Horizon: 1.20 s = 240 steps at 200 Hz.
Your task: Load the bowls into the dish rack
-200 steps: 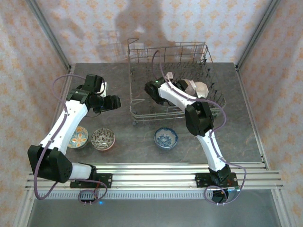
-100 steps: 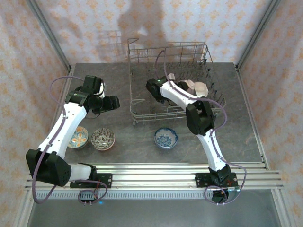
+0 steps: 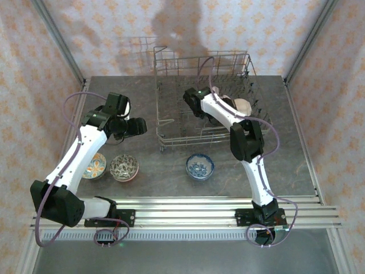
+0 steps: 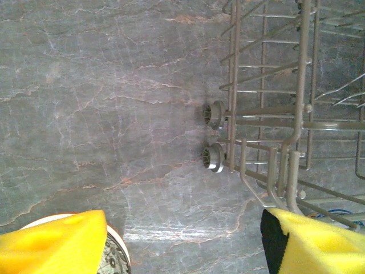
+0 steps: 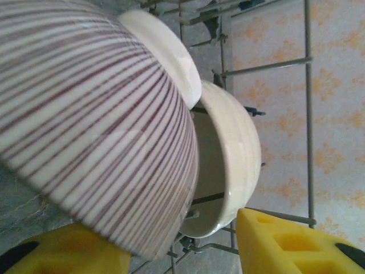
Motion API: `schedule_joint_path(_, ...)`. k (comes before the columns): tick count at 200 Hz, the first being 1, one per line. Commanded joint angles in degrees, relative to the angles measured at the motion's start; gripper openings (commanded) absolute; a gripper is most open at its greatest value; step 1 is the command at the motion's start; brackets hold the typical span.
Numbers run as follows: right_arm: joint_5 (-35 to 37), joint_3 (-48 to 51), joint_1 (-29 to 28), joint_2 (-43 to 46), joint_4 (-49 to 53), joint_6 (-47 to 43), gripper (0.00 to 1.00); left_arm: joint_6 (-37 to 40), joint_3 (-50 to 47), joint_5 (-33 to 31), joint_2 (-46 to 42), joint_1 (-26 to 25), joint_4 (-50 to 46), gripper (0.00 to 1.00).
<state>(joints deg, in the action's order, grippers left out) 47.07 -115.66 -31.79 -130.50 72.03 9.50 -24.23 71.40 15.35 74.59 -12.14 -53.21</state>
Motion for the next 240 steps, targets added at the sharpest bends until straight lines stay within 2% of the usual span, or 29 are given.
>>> schedule_joint_path(1, -5.5, 2.7, -0.6, 3.4, -1.8, -0.9, 0.51, -1.5, -0.3, -2.5, -1.6, -0.9, -1.3, 0.73)
schedule_joint_path(49, -7.5, 1.5, -0.6, 5.1, -1.3, -3.1, 0.54, -1.9, -0.9, -2.4, -1.2, -1.3, -0.6, 0.72)
schedule_joint_path(107, -9.7, 4.4, -0.6, 10.9, -6.8, -12.4, 0.66, -1.4, 0.3, -2.3, 0.0, -1.6, -0.4, 0.72)
schedule_joint_path(161, -19.3, 3.0, -0.5, 12.3, -9.7, -20.5, 0.69, -0.8, 2.1, -2.0, 1.9, -1.6, -0.4, 0.72)
schedule_joint_path(186, -26.0, 1.3, -0.4, 12.8, -10.8, -25.5, 0.75, -0.6, 3.1, -2.0, 2.6, -1.6, -0.5, 0.72)
schedule_joint_path(204, -28.9, -0.5, 0.3, 11.9, -10.8, -28.0, 0.83, -0.4, 3.4, -2.1, 3.0, -1.6, -0.7, 0.72)
schedule_joint_path(240, -33.1, -5.8, 3.3, 9.5, -9.6, -29.7, 0.89, -0.1, 3.9, -2.1, 3.4, -1.6, -1.0, 0.72)
